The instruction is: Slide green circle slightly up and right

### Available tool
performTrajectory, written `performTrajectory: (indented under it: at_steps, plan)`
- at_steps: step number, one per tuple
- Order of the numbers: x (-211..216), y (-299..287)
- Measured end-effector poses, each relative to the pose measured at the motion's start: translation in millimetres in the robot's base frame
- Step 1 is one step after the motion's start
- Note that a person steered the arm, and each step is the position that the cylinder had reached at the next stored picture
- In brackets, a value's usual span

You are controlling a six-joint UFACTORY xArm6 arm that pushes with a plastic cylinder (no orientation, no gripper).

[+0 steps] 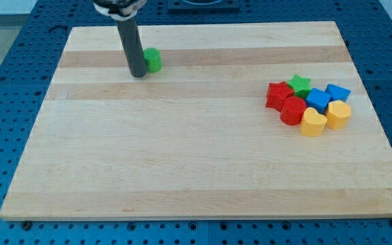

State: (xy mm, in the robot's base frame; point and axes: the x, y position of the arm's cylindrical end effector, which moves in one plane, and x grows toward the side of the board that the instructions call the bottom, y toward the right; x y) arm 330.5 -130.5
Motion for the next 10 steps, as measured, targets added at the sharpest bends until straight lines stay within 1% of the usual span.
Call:
performTrajectory:
  at_steps: [1, 2, 3, 4, 6, 7, 8, 9, 10]
  plan:
    - [0.0, 0.0]
    - [-7.0, 21.9]
    - [-17.5, 76.5]
    - [-16.9, 79.3]
    - [-13.5, -20.3]
    - [-49.6, -29.8]
    - [-73.9, -29.8]
    - [-58.2, -22.0]
    - [-53.4, 17.9]
